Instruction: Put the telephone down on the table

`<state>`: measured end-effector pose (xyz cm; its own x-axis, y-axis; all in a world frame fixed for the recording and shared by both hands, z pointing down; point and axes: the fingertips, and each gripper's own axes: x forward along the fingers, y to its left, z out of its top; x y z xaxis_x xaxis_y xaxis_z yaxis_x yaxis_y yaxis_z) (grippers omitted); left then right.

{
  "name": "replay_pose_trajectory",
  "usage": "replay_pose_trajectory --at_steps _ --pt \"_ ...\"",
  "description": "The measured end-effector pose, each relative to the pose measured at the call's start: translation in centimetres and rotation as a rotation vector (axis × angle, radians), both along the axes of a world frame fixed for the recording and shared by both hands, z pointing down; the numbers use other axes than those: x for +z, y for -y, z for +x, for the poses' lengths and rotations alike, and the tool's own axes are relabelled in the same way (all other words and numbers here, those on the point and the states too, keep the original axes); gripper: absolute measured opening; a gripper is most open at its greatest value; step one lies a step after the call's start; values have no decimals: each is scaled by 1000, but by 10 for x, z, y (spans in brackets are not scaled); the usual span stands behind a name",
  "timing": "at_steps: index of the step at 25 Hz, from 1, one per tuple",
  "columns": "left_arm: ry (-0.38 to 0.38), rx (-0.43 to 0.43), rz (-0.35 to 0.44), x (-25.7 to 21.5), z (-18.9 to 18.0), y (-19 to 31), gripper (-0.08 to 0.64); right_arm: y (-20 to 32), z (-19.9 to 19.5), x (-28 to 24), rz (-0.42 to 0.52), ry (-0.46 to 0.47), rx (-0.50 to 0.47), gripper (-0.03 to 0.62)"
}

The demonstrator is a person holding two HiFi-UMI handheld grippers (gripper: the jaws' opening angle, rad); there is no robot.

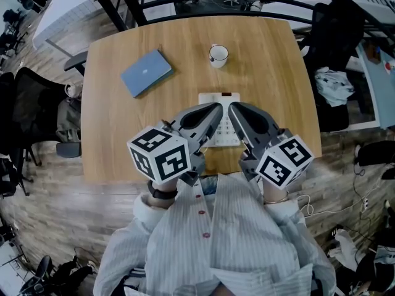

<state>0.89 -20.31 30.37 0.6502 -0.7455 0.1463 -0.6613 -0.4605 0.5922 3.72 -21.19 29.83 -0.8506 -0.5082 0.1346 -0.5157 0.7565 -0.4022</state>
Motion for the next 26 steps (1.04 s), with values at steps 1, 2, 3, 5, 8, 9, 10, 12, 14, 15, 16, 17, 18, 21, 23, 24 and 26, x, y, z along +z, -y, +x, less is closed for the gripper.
replay_pose_trajectory --at_steps 1,2,3,5,8,9,10,12,14,15,16,17,18,21,23,24,26 --pt "1 0 -2 1 0 0 8 0 0 1 -2 -1 -2 35" --pt "2 0 -4 1 0 0 8 -1 0 2 -5 -2 -3 35" --pt "2 1 -5 2 0 0 8 -1 0 3 -7 -3 -4 35" --pt "2 0 -6 1 0 0 8 -2 0 4 -11 -6 -5 35" --pt "3 2 -6 2 0 0 8 -2 0 6 -14 -11 -7 35" --pt "4 4 -7 2 1 0 8 -2 0 7 -15 -13 -8 35" --pt "6 5 -8 3 1 0 8 -3 0 8 -18 -14 -8 35" --pt "9 8 -11 4 1 -1 8 -3 0 9 -22 -14 -5 35" --pt "9 9 -12 4 2 -1 8 -3 1 11 -24 -16 -3 35" --pt "9 9 -13 4 3 -2 8 -3 2 11 -26 -17 -2 35" --pt "10 7 -15 5 3 -2 8 -3 2 12 -28 -17 -3 35" --pt "10 6 -19 6 3 -2 8 -3 3 13 -31 -17 -3 34" --pt "10 4 -24 7 3 -2 8 -4 3 14 -34 -16 -3 35" --pt "11 0 -35 10 2 -3 8 -5 4 17 -42 -22 -3 34" --pt "11 0 -37 10 2 -3 8 -5 4 18 -48 -23 -2 35" --pt "11 0 -38 9 2 -3 8 -5 5 18 -51 -23 0 35" --pt "10 1 -40 9 3 -3 8 -4 6 19 -60 -21 2 34"
